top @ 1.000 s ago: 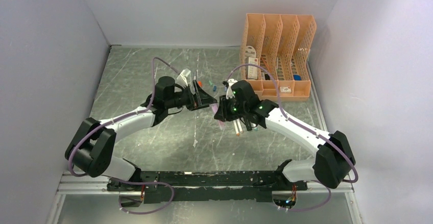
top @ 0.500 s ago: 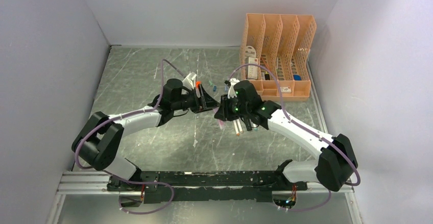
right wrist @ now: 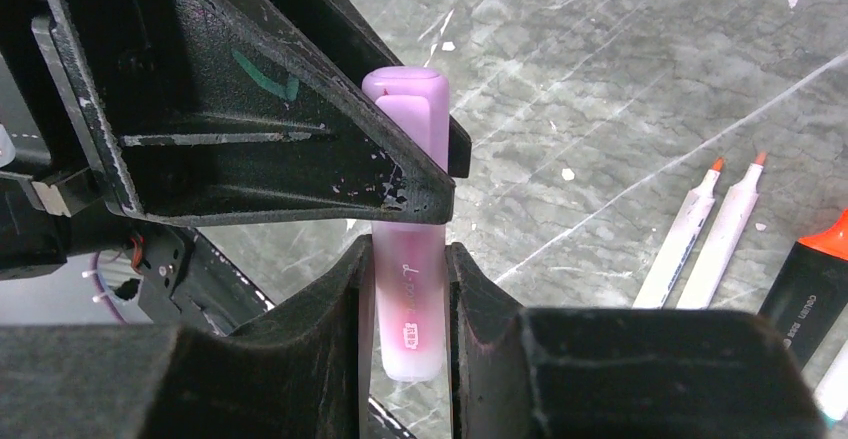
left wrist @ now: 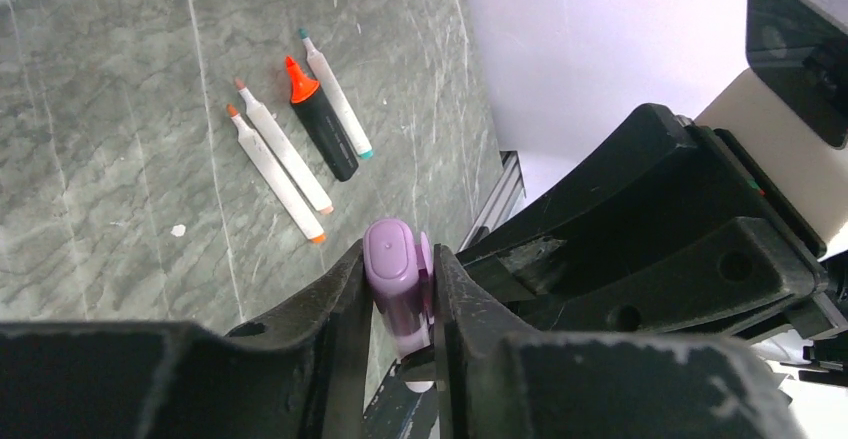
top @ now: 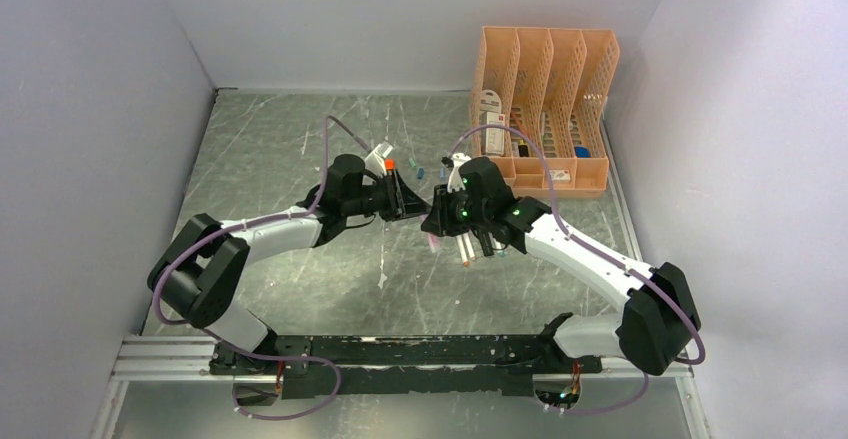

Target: Open the pen caps

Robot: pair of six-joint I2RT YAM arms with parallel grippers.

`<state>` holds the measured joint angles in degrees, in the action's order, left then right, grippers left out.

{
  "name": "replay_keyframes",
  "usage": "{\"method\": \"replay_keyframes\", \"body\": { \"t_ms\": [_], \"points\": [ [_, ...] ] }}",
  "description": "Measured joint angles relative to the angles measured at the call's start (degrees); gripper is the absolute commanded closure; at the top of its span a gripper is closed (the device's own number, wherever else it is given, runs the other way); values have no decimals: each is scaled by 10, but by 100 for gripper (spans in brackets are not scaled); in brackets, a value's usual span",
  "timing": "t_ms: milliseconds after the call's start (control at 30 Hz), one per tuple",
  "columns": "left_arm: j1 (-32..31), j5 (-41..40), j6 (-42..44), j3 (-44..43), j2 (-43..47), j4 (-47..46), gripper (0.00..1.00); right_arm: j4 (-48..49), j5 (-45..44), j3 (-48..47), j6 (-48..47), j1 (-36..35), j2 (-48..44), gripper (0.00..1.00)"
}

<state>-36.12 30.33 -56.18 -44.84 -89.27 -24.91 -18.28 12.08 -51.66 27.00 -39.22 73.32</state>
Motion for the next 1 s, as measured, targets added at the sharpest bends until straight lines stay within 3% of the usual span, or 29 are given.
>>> {"method": "replay_keyframes", "body": {
  "t_ms": [133, 200, 267, 400, 667, 1000],
  "points": [
    [-1, 3, -1, -4, -3, -2, 82, 0, 0, 0, 0, 2, 0, 90],
    [-1, 5, -1, -5, -5, -2, 82, 0, 0, 0, 0, 2, 0, 79],
    [-1, 9, 0, -7, -7, -2, 82, -2, 0, 0, 0, 2, 0, 60],
    [0, 15, 9, -7, -10, -3, 83, -14, 5, 0, -4, 5, -3, 43],
    [3, 60, 18, -7, -16, -48, 83, -45, 65, 20, -19, 69, -73, 40],
    [4, 156, -39, 9, -17, -264, 82, 44, 286, 94, 24, 146, -126, 41]
  ]
}}
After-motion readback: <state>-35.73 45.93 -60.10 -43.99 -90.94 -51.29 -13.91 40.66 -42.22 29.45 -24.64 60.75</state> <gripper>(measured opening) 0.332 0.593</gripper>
